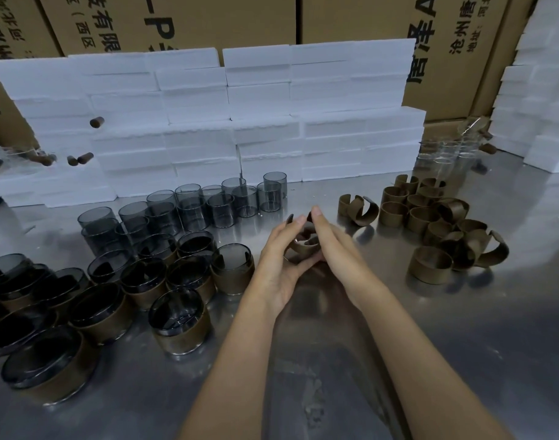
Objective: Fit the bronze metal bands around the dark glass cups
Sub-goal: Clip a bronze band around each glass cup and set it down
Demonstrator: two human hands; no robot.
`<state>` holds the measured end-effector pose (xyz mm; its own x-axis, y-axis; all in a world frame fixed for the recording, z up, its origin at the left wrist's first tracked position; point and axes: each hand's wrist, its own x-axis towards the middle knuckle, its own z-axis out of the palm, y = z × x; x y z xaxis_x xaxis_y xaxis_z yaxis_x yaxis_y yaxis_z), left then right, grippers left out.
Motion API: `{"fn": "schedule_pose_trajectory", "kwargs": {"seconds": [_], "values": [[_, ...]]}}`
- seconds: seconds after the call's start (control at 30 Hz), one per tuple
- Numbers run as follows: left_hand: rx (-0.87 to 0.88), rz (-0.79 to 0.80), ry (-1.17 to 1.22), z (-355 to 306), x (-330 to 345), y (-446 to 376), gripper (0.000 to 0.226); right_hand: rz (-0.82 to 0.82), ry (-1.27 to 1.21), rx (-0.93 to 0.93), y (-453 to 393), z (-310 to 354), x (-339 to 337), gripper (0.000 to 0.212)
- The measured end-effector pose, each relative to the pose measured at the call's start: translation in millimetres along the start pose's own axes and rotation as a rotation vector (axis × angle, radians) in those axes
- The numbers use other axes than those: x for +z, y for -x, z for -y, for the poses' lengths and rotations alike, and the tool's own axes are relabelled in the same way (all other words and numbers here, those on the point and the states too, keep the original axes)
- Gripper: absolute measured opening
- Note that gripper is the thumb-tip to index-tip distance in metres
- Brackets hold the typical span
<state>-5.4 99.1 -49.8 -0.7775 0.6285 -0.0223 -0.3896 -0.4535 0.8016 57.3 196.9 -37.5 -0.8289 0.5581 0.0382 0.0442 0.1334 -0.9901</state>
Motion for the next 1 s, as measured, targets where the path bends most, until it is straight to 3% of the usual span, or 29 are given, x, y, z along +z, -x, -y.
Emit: {"fn": "schedule_pose_trajectory", "kwargs": {"seconds": [0.13,0.33,0.5,0.63,0.73,0.83,1.0], "values": [[-0.034,0.032,0.065,-1,0,1,0.032,-0.124,-0.119,0.004,-5,-6,6,0.05],[-0.042,-0.072,-0.028,-1,10,1,0.064,-0.128,-0.212,0.007,-6,-7,10,0.04],[-0.08,-0.249,-0.004,-2,14,-5,0.043,-0.077,-0.402,0.034,-5,2,8,0.025],[-0.123,-0.235,-0.089,1,19,-1,0.023,-0.18,-0.559,0.159,-4,4,4,0.016],[-0.12,-0.26,-0.134,4,25,3,0.021,-0.245,-0.565,0.194,-3,3,4,0.026],[-0.085,-0.316,-0.13,5,25,4,0.023,-0.167,-0.566,0.207,-2,4,3,0.038],[-0.099,-0.323,-0.123,5,26,10,0.027,-0.18,-0.48,0.24,0,7,5,0.039]]}}
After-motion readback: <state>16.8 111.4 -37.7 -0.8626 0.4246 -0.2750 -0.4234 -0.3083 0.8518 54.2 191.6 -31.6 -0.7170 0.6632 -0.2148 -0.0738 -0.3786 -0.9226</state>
